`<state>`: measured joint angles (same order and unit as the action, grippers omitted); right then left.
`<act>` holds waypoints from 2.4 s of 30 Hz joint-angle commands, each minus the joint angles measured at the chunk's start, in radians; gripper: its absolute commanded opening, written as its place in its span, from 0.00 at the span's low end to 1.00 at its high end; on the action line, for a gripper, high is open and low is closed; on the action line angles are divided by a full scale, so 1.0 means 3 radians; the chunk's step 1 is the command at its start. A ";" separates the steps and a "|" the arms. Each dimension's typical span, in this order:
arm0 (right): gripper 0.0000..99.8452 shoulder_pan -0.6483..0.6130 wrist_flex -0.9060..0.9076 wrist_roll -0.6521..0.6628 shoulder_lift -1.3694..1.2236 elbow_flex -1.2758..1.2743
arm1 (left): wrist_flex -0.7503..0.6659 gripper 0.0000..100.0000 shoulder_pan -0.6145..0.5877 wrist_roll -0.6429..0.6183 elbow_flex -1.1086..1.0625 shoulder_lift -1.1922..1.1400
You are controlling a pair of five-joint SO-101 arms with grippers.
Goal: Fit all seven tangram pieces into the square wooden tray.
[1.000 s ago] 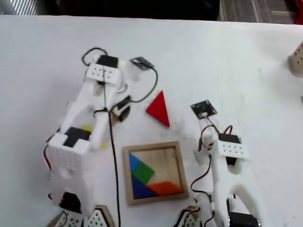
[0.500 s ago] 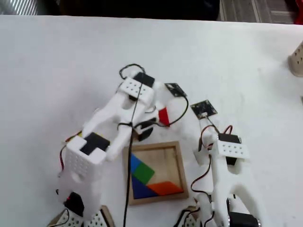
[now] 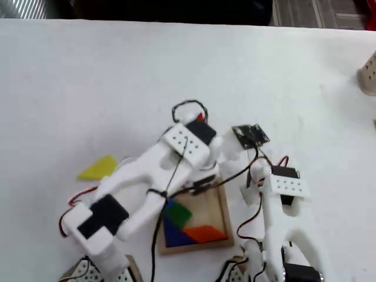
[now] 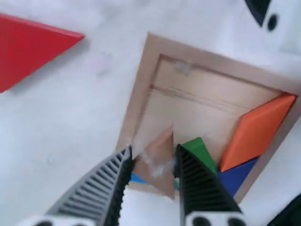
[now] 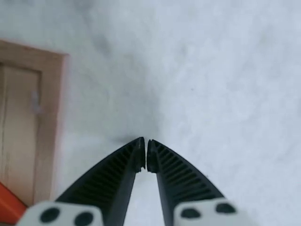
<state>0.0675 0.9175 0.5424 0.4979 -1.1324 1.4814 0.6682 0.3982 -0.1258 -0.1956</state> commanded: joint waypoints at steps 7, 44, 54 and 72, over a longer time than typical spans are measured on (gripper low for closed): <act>0.02 -0.0013 -0.0033 0.0031 0.0018 0.0138 | -0.0834 0.10 0.0529 -0.0419 -0.0808 0.0320; 0.02 -0.0033 -0.0033 0.0005 0.0018 0.0138 | -0.1105 0.19 -0.0760 -0.0425 -0.2281 0.2238; 0.02 -0.0662 0.0299 -0.0471 0.0340 0.0307 | -0.2066 0.19 -0.0289 -0.0736 -0.3186 0.2314; 0.02 -0.1844 -0.0095 -0.0839 0.0785 -0.0307 | -0.2225 0.19 -0.1118 -0.0803 -0.3023 0.2340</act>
<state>-0.4312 0.8853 0.2892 0.7142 -1.2183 0.8339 0.4304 0.1680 -1.1124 0.4703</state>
